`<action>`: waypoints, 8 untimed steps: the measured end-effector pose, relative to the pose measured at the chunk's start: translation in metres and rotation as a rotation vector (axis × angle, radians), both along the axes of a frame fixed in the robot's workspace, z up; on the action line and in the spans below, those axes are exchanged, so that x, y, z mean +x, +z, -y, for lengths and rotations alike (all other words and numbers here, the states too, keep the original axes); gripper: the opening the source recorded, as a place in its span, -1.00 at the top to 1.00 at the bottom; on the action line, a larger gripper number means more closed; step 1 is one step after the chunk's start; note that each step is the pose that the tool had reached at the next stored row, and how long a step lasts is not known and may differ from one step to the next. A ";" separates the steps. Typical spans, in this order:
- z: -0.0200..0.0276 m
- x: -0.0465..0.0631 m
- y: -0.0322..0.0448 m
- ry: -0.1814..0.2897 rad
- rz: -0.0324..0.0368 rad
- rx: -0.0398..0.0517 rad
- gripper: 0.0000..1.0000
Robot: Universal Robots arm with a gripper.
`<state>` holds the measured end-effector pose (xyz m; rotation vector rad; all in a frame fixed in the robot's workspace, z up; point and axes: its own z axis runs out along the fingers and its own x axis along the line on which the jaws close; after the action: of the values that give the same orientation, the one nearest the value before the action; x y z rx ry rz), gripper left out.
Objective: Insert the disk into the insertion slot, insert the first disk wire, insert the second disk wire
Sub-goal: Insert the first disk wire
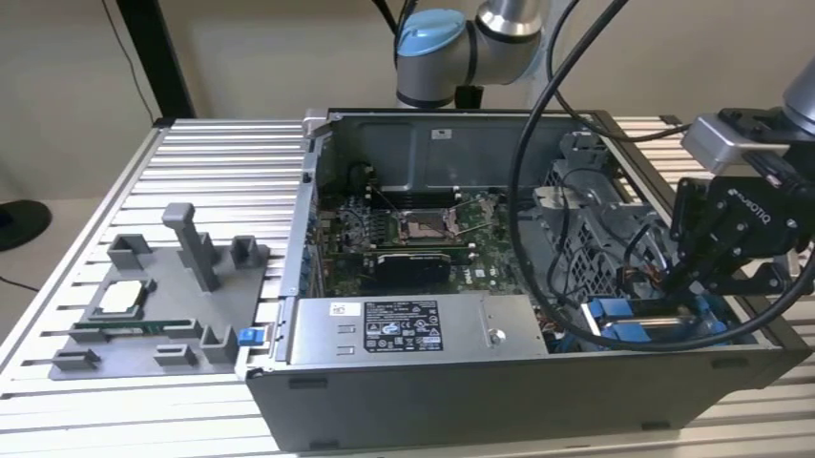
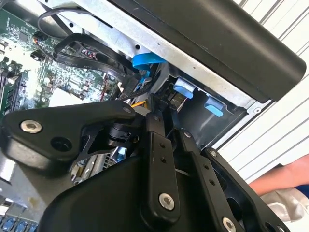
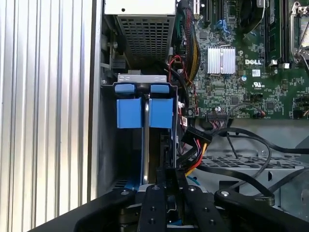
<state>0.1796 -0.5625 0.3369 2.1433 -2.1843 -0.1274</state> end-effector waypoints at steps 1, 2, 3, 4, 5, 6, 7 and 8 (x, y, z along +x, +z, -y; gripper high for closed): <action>0.0000 0.000 -0.0003 0.000 0.0000 -0.0001 1.00; 0.0001 0.000 -0.0006 -0.001 -0.0001 0.0003 1.00; 0.0001 0.000 -0.0012 -0.001 -0.0001 0.0012 1.00; 0.0000 0.000 -0.0019 -0.001 -0.0001 0.0019 1.00; 0.0001 0.000 -0.0027 -0.002 0.0000 0.0025 1.00; 0.0001 0.000 -0.0034 -0.002 0.0000 0.0025 1.00; 0.0001 0.000 -0.0041 -0.002 0.0000 0.0023 1.00; 0.0001 0.000 -0.0047 -0.003 0.0001 0.0022 1.00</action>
<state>0.1796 -0.5625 0.3322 2.1416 -2.1882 -0.1299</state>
